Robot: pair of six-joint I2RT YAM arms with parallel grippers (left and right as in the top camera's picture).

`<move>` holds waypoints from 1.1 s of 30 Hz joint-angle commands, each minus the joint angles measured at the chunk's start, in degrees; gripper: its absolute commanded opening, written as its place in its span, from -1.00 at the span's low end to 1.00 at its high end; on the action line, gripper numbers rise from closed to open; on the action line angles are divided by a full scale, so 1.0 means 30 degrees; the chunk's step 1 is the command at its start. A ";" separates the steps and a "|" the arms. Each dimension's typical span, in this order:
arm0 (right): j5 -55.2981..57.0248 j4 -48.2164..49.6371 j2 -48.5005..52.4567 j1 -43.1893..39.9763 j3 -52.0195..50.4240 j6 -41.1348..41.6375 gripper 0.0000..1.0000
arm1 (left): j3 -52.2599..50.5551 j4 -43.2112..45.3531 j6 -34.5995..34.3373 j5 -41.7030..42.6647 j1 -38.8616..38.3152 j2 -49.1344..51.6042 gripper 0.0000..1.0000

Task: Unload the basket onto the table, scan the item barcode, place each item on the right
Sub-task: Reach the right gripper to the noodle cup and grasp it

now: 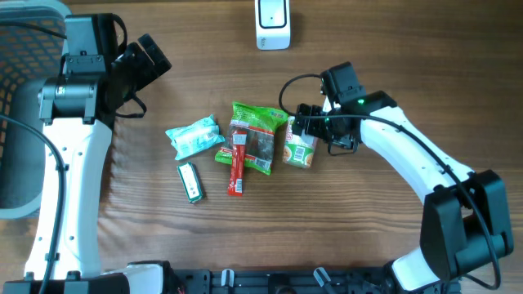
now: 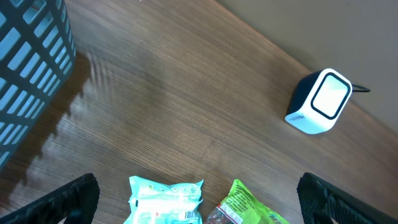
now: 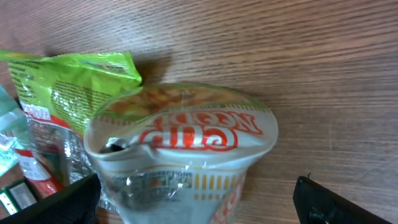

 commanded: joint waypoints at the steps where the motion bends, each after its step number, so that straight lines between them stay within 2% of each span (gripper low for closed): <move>1: -0.0911 0.0896 0.0270 0.0080 -0.0648 0.0211 1.00 | 0.0299 0.0051 0.0364 0.0087 0.0087 -0.0342 1.00; 11: -0.0903 0.2382 0.0415 0.0080 -0.1559 0.0197 1.00 | 0.0299 0.0051 0.0364 0.0087 0.0087 -0.0342 1.00; 16: -0.2229 0.3118 0.0364 0.0073 -0.1501 0.0044 1.00 | 0.0299 0.0051 0.0364 0.0087 0.0087 -0.0342 1.00; 25: -0.1843 0.2834 0.0335 -0.0029 -0.1719 -0.0721 1.00 | 0.0299 0.0051 0.0364 0.0087 0.0087 -0.0342 1.00; 33: -0.1814 0.5348 0.0554 0.0474 -0.3519 0.0991 0.99 | 0.0299 0.0051 0.0364 0.0087 0.0087 -0.0342 1.00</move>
